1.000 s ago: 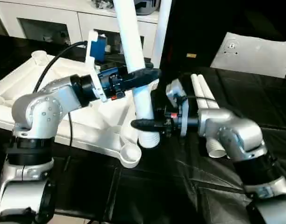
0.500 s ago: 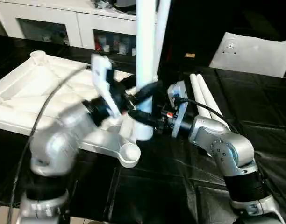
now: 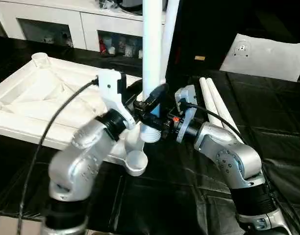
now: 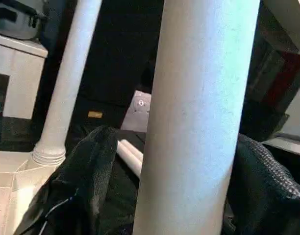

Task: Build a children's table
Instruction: Pick table leg

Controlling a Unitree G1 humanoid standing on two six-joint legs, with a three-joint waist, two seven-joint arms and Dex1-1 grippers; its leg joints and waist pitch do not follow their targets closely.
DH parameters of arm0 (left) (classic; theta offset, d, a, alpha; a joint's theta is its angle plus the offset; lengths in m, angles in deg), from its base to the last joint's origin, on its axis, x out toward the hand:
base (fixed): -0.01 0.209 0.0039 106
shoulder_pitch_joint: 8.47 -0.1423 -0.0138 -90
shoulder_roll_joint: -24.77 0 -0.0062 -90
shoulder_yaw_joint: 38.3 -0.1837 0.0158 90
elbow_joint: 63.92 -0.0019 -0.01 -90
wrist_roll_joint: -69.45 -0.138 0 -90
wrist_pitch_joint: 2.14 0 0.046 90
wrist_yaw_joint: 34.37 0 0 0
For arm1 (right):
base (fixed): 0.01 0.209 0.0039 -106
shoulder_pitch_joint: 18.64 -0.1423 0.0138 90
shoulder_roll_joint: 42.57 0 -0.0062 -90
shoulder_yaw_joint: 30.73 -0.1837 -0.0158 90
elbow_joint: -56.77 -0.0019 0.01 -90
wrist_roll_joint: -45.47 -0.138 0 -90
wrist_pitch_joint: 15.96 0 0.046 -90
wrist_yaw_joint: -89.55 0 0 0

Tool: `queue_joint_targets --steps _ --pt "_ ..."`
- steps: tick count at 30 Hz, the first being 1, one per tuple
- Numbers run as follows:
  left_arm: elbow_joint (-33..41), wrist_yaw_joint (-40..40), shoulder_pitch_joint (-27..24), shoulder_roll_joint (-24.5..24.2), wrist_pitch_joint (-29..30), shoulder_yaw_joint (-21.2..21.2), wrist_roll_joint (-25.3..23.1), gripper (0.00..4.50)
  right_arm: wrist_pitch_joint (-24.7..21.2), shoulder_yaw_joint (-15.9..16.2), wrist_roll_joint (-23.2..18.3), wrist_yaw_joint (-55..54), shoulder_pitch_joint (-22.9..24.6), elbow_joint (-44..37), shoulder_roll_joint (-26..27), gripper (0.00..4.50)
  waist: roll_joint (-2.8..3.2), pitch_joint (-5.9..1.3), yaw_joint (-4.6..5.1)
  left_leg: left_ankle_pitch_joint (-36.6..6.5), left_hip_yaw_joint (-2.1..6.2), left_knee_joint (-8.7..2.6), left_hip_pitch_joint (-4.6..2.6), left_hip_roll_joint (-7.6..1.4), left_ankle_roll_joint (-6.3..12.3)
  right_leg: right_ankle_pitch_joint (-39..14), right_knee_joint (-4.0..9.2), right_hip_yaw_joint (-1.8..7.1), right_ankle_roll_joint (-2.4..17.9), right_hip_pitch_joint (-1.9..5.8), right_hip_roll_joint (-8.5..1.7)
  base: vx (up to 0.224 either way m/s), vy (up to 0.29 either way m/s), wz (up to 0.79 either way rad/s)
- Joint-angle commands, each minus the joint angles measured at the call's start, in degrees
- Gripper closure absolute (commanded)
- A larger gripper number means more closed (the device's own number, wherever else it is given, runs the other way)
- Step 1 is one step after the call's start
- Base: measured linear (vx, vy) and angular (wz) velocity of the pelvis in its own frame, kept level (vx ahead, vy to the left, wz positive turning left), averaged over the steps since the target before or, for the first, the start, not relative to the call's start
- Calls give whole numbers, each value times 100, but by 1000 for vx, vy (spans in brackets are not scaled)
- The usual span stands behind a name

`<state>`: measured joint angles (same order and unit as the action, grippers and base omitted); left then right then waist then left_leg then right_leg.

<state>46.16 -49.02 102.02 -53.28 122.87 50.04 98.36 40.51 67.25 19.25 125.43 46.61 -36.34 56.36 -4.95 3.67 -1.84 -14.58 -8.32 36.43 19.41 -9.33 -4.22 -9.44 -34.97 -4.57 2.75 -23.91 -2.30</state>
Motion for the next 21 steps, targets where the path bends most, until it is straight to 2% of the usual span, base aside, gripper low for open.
queue_joint_targets --steps 1,2,4,5,8,9,11,15,21 --pt "114 59 -32 12 -43 -46 -66 144 88 -91 69 -31 -58 37 -24 255 -1 -376 7 -15 58 -437 98 -298 263 -2271 509 348 96 368 -521 0 0 0" --pt "116 64 -34 19 -48 -60 -67 144 92 -98 77 -30 -64 52 -22 255 -22 -379 17 -12 58 -435 98 -301 259 -2261 511 345 79 367 -517 0 0 0" --pt "119 65 -32 31 -54 -59 -62 144 91 -97 85 -34 -76 62 -20 255 -18 -381 24 9 61 -435 93 -308 246 -2174 505 346 85 359 -519 0 0 0" --pt "129 69 -43 62 -51 -42 -37 144 94 -89 94 -43 -81 65 -19 255 3 -382 28 8 67 -440 90 -315 234 -2112 497 345 108 360 -519 0 0 0" --pt "140 84 -65 100 -62 -26 -23 144 108 -68 105 -60 -82 63 -27 255 -27 -391 31 11 66 -437 97 -314 228 -2013 485 347 147 376 -522 0 0 0" --pt "121 76 -72 104 -79 -29 -28 144 111 -63 109 -69 -77 55 -34 255 -3 -392 32 24 64 -434 97 -316 237 -1952 487 350 176 375 -521 0 0 0" --pt "82 67 -69 106 -107 -34 -38 144 117 -59 117 -83 -68 42 -43 255 6 -395 33 37 66 -434 99 -317 236 -1894 480 349 201 380 -520 0 0 0" --pt "-31 80 -15 123 -170 -4 -52 144 138 -72 151 -109 -53 22 -71 255 -7 -395 37 3 65 -436 96 -325 233 -1866 480 345 244 389 -524 0 0 0" --pt "-73 99 -15 114 -170 20 -74 144 166 -72 244 -161 -99 67 -64 255 7 -393 38 -2 65 -435 91 -332 200 -1874 477 340 253 387 -527 0 0 0"
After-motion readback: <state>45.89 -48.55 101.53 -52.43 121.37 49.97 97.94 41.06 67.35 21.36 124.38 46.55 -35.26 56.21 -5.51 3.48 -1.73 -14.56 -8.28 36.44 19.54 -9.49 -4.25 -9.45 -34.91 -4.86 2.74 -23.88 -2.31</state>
